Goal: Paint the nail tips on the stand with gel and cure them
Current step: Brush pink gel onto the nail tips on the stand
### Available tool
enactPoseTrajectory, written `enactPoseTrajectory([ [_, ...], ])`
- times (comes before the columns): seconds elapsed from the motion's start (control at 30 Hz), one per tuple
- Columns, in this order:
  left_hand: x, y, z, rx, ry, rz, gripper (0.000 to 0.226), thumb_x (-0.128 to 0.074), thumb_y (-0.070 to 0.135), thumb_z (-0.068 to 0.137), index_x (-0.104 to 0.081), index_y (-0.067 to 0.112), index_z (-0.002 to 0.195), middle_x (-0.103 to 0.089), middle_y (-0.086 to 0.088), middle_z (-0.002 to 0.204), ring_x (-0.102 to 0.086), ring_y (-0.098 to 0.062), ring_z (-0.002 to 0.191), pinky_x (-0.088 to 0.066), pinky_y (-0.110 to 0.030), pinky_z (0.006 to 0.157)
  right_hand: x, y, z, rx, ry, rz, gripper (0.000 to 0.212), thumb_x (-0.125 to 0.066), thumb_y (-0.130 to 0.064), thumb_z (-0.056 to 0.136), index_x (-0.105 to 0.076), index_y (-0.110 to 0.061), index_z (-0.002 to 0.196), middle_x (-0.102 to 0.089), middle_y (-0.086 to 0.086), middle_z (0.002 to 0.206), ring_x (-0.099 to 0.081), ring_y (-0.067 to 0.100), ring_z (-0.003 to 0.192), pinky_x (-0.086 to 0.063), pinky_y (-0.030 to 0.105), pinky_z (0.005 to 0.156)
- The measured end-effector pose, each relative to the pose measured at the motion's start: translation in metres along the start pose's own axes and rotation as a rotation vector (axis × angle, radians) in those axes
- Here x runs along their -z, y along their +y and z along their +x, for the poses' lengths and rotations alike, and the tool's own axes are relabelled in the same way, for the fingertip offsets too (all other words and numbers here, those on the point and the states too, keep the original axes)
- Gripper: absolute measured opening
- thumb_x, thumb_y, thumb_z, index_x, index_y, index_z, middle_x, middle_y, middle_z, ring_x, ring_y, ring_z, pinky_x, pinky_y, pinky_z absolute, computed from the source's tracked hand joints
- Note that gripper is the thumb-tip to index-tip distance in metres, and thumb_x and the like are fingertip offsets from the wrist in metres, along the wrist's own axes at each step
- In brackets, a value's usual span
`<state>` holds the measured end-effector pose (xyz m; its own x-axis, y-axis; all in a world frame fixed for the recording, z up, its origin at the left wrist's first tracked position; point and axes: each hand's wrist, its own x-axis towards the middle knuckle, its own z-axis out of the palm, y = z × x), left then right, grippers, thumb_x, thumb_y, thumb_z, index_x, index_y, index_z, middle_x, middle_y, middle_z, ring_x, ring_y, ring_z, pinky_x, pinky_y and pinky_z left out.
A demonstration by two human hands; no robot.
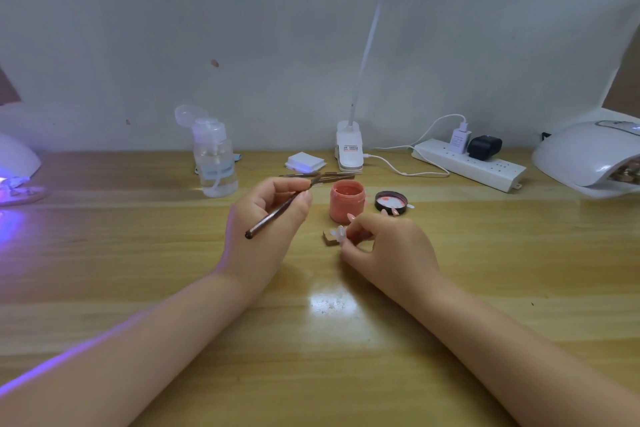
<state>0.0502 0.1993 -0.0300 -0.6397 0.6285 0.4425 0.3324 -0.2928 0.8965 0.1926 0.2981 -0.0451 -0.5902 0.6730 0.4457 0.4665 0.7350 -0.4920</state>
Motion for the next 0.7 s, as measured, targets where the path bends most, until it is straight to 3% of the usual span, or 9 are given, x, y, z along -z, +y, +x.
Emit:
enactPoseTrajectory([
  [0.1,0.001,0.011,0.015,-0.021,-0.010,0.011,0.011,-0.064,0.013,0.093,-0.071,0.021,0.088,-0.071,0.008,0.071,-0.064,-0.005,0.065,-0.054,-0.016,0.064,-0.001,0.001,0.000,0.024,0.030,0.025,0.011,-0.067,-0.032,0.085,-0.069,-0.022,0.081,-0.072,-0.009,0.082,-0.065,0.017,0.074,-0.050,0.035,0.069],
  [0.2,-0.002,0.022,0.034,-0.053,-0.045,0.098,0.014,-0.062,0.014,0.094,-0.069,0.020,0.083,-0.068,0.008,0.063,-0.061,-0.005,0.061,-0.054,-0.020,0.061,-0.001,0.004,0.001,0.029,0.029,0.104,0.006,-0.070,-0.026,0.083,-0.068,-0.021,0.080,-0.071,-0.012,0.078,-0.056,0.002,0.062,-0.048,0.030,0.068],
  [0.33,-0.015,0.037,0.065,0.014,-0.216,0.268,0.014,-0.060,0.011,0.090,-0.061,0.019,0.080,-0.067,0.009,0.056,-0.060,-0.005,0.054,-0.052,-0.027,0.059,-0.001,0.004,0.002,0.008,0.017,0.188,0.007,-0.072,-0.027,0.082,-0.069,-0.024,0.076,-0.071,-0.013,0.076,-0.063,0.001,0.069,-0.047,0.028,0.067],
  [0.5,-0.038,0.050,0.092,0.045,-0.324,0.531,0.013,-0.057,0.010,0.078,-0.067,0.004,0.072,-0.071,-0.010,0.069,-0.061,-0.021,0.064,-0.057,-0.047,0.074,-0.002,0.007,0.003,-0.019,0.022,0.279,0.012,-0.073,-0.030,0.082,-0.068,-0.028,0.071,-0.069,-0.016,0.073,-0.053,-0.004,0.056,-0.039,0.019,0.063],
  [0.6,-0.048,0.051,0.100,0.070,-0.357,0.704,0.013,-0.053,0.010,0.076,-0.063,0.002,0.073,-0.065,-0.014,0.071,-0.052,-0.023,0.060,-0.049,-0.038,0.062,-0.002,0.007,0.002,0.005,0.037,0.293,0.011,-0.073,-0.029,0.082,-0.069,-0.025,0.072,-0.069,-0.016,0.073,-0.053,-0.002,0.056,-0.043,0.021,0.064],
  [0.7,-0.055,0.049,0.104,0.111,-0.417,0.773,0.008,-0.053,0.008,0.078,-0.059,0.009,0.073,-0.058,-0.010,0.071,-0.050,-0.024,0.064,-0.042,-0.034,0.064,-0.002,0.006,0.002,0.026,0.044,0.308,0.010,-0.072,-0.026,0.081,-0.069,-0.024,0.073,-0.068,-0.016,0.072,-0.050,0.006,0.052,-0.046,0.028,0.063],
])
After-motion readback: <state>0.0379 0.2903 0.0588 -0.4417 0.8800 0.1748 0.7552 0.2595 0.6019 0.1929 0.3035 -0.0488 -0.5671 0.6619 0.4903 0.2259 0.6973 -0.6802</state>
